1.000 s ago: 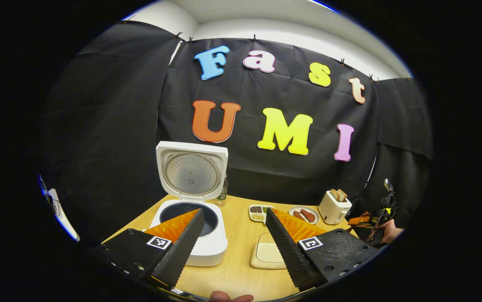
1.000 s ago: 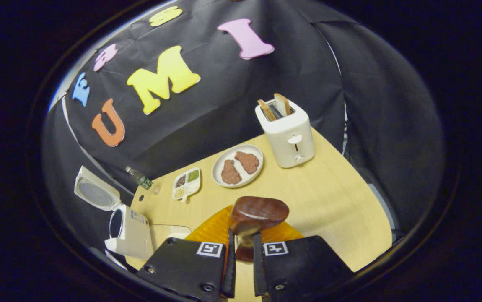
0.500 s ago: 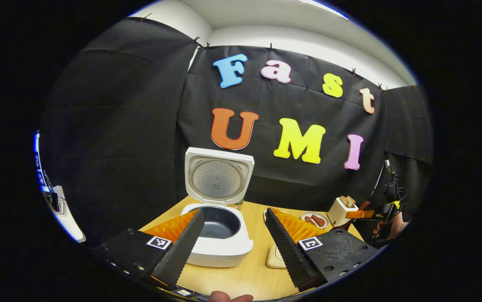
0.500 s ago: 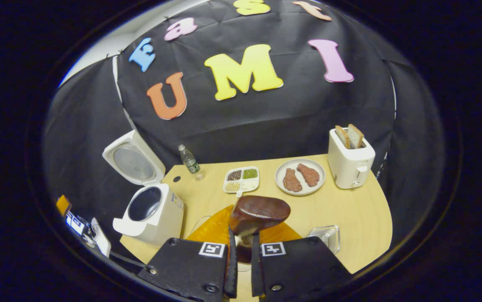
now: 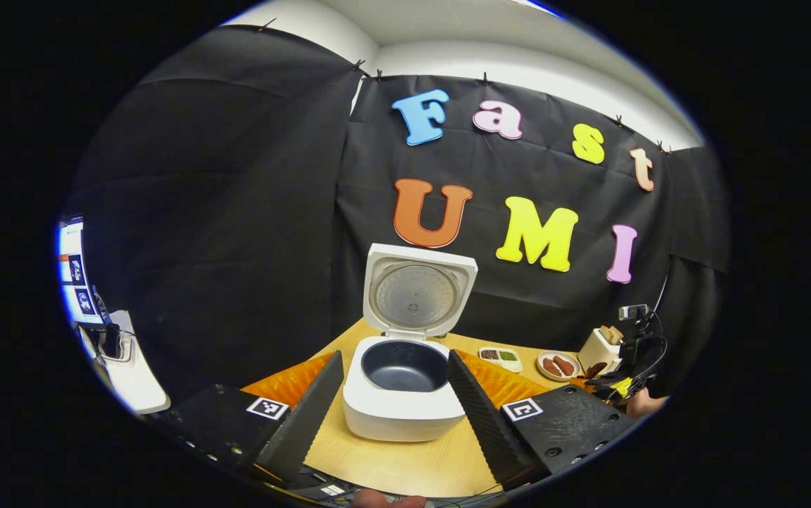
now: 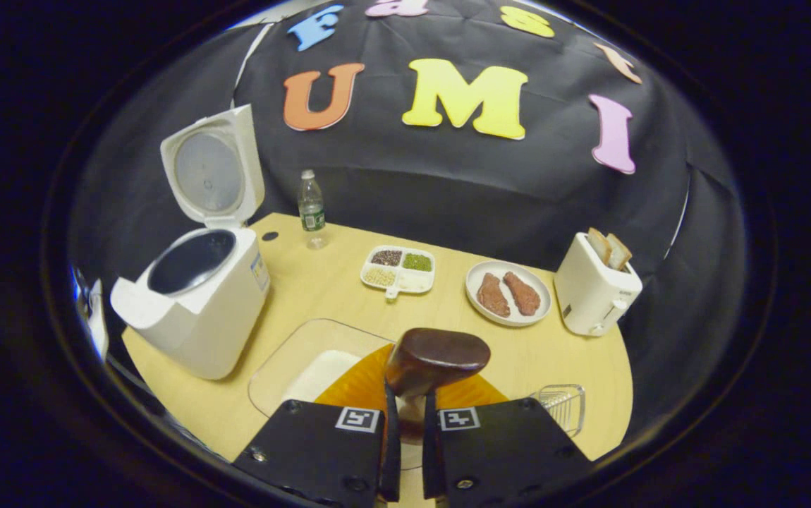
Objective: Close the left gripper, press the button to open the rice cooker; take a wooden spoon from the chopstick holder with the right hand, scoop a spoonful of rice and pour it into the rice cooker, then put the wooden spoon back into the chopstick holder.
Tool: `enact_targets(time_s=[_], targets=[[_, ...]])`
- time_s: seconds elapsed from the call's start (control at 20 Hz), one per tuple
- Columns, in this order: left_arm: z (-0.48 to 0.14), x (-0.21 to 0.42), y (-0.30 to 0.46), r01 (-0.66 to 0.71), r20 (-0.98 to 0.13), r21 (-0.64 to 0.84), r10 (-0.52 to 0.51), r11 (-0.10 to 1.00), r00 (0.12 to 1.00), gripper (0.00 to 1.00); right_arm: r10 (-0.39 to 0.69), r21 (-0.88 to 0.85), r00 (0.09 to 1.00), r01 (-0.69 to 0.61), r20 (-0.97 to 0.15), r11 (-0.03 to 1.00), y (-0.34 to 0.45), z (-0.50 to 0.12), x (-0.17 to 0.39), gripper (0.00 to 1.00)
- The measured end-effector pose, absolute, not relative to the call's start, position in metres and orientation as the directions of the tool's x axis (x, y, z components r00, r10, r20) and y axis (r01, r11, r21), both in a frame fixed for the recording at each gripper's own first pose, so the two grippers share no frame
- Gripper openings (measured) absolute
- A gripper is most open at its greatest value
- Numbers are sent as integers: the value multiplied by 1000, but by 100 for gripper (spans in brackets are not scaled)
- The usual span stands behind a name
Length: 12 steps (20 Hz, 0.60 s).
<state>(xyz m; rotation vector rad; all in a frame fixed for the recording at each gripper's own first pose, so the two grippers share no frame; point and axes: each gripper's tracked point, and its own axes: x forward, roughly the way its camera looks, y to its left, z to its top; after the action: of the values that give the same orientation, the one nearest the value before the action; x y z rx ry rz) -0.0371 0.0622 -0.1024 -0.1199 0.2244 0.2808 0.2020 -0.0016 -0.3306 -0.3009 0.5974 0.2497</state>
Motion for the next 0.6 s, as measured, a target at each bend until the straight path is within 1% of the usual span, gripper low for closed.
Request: enact_targets(time_s=[0.05,0.1,0.2,0.3,0.4,0.5,0.6], targets=[[-105,-39,65,-291,-240,-82,264,953,934,94,134,-244,806,-327,-577,913,3,-336,202,14],[-106,-40,67,-294,-246,-77,267,953,932,95,116,-286,813,-330,-571,900,5,-342,202,18],[-108,-43,72,-304,-254,-71,277,950,926,94,89,-336,816,-331,-571,882,12,-358,201,17],[-107,-44,75,-311,-259,-71,284,948,923,94,78,-359,833,-318,-548,878,18,-361,206,17],[-107,-43,76,-315,-262,-68,288,947,921,94,102,-315,825,-323,-555,892,27,-365,205,17],[-108,-43,76,-314,-267,-58,289,947,919,94,155,-214,803,-332,-576,919,43,-371,202,17],[-108,-43,74,-310,-277,-50,285,949,918,94,182,-131,793,-311,-581,941,45,-371,203,17]])
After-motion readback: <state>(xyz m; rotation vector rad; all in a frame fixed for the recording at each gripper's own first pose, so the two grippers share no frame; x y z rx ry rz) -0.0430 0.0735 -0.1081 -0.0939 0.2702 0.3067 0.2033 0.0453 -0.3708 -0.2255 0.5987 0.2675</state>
